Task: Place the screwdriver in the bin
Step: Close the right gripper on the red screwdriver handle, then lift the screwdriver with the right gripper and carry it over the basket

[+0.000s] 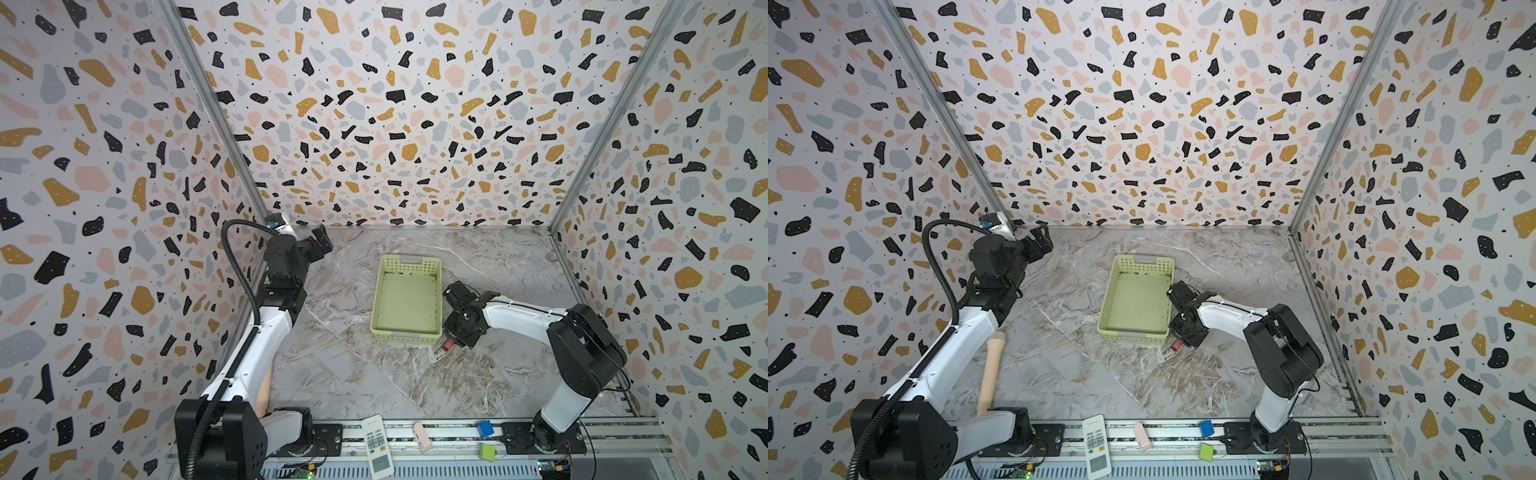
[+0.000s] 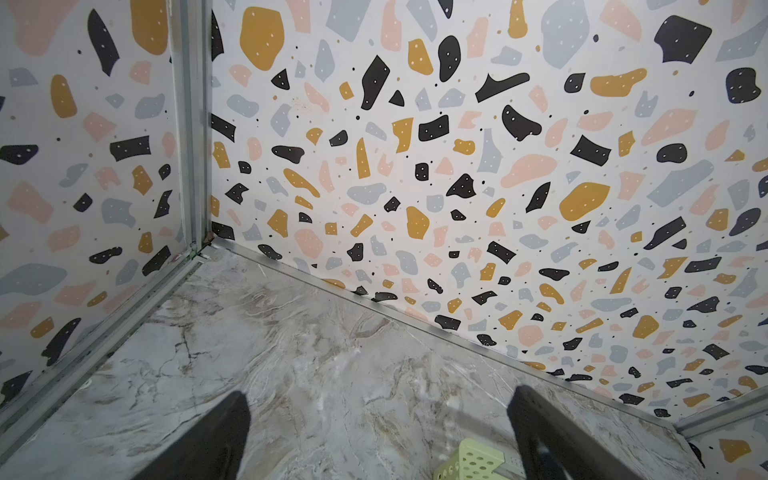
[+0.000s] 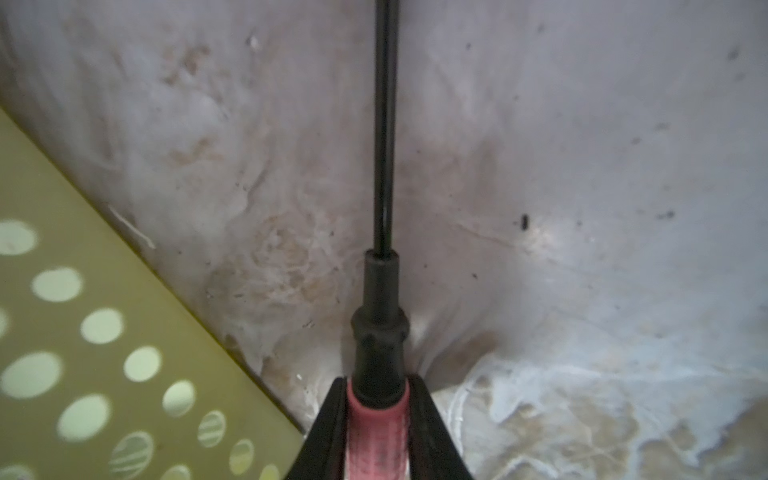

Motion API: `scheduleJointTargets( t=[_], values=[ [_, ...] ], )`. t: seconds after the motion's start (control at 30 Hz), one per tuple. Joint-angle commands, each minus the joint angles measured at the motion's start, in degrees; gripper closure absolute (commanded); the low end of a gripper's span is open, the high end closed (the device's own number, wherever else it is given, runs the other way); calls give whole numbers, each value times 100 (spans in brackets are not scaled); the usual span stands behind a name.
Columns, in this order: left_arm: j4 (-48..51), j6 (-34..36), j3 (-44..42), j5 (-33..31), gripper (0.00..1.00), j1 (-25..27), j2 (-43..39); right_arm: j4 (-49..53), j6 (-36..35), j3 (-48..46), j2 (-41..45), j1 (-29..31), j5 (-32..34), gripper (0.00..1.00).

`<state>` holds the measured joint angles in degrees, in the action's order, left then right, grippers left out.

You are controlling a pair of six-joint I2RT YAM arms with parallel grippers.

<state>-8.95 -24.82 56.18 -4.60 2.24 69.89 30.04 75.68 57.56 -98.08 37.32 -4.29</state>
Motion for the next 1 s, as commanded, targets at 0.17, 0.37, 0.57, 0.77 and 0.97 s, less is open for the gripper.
scheduleJointTargets(
  t=[0.17, 0.37, 0.57, 0.77, 0.97],
  values=[
    [-72, 54, -20, -32, 1, -48, -41, 291, -92, 119, 56, 21, 163, 78],
    [-63, 52, -20, -32, 1, -48, -28, 473, -158, 202, 253, 21, 521, 78],
    [-54, 53, -20, -33, 0, -56, -10, 691, -210, 264, 476, 12, 896, 78],
    [-54, 55, -11, -23, 0, -49, -15, 862, -351, 380, 647, 12, 1220, 78],
    [-37, 55, -14, -32, 0, -57, -11, 1024, -588, 580, 847, 12, 1541, 78]
  ],
)
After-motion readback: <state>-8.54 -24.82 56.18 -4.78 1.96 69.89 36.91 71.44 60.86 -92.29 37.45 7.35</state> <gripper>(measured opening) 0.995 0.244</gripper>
